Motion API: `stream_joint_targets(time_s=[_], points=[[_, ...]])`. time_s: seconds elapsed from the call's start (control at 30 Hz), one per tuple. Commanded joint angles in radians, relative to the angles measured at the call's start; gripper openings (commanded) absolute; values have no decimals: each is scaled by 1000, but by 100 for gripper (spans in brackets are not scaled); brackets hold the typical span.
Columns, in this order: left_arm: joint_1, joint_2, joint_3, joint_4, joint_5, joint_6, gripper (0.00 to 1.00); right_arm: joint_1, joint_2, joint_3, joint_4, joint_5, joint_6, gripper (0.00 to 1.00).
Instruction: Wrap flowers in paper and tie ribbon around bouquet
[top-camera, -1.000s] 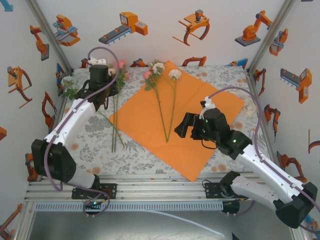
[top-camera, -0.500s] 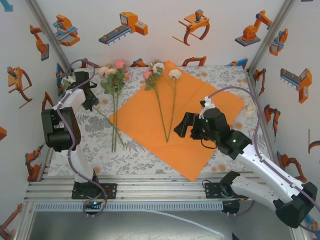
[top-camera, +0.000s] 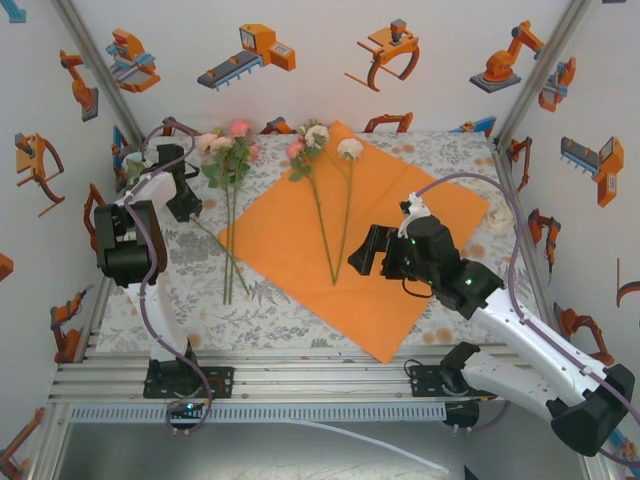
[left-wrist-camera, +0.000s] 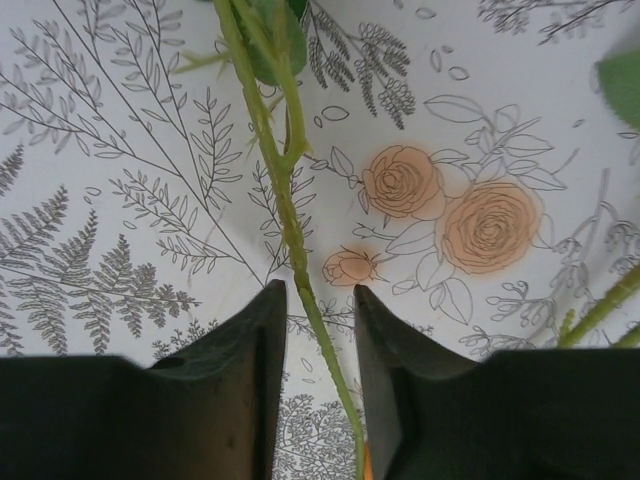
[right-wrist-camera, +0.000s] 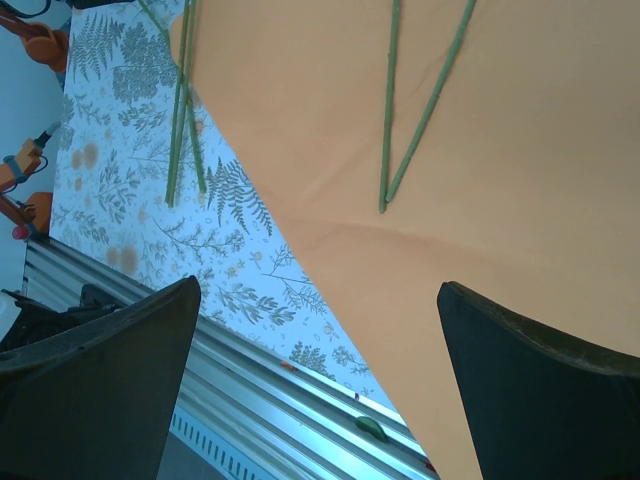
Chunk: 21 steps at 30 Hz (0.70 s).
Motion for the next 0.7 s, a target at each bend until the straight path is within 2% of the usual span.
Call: stream_joint_targets(time_s=[0.0,0.13,0.3,0.53,0.67], points=[[5,12,21,-35,17,-10,28,2,-16,37,-15,17,-11,92],[6,-24,16,-36,27,-11,13,1,-18,37,-15,17,-9,92],[6,-178,3,-47,31,0,5,2,-13,40,-3,-2,-14,92],[-12,-461,0,-47,-56,47,2,2,-2,34,60,-66,-12,92],[-82,-584,-16,8,-80,93,0,2,3,35,61,-63,-14,92]])
